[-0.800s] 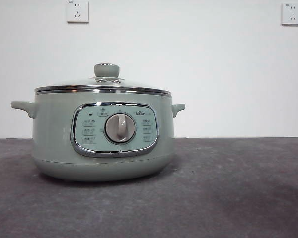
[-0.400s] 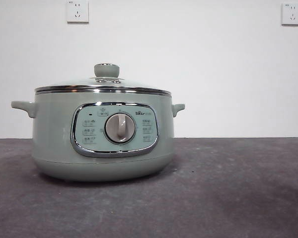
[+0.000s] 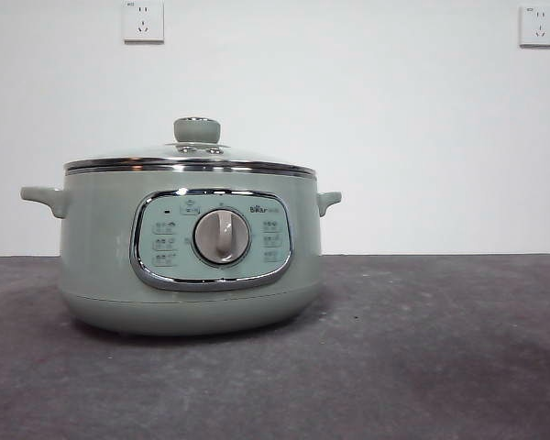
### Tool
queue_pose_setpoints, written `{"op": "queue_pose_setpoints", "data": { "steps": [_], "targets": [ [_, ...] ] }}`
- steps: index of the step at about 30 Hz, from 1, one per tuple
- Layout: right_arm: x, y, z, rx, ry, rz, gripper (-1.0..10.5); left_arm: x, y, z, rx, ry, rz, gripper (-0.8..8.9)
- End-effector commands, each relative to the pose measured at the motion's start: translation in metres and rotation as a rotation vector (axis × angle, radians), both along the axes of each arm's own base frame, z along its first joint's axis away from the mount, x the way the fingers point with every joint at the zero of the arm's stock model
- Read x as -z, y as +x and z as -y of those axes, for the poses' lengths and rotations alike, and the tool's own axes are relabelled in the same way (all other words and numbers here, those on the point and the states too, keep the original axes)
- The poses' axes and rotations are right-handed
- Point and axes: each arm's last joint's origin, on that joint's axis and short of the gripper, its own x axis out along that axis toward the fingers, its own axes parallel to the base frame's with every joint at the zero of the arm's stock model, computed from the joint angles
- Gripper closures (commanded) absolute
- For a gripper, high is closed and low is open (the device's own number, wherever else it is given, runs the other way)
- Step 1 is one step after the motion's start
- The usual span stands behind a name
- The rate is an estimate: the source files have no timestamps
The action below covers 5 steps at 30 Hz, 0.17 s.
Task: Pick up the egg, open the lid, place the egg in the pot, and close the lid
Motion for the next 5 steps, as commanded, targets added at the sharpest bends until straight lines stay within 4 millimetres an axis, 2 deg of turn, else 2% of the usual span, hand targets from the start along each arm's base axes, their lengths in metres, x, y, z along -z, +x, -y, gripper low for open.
{"op": "queue_pose_setpoints", "data": {
  "steps": [1,5],
  "targets": [
    [0.0027,0.0005,0.0000,0.003,0.010,-0.006,9.5,0.0032,0.0004,-0.0003,-0.005,-0.010,-0.008,8.17],
    [0.0027,0.0004,0.0000,0.003,0.010,-0.007,9.5,0.0032,0.0003,-0.0002,-0.005,-0.010,-0.008,8.17]
  ]
}}
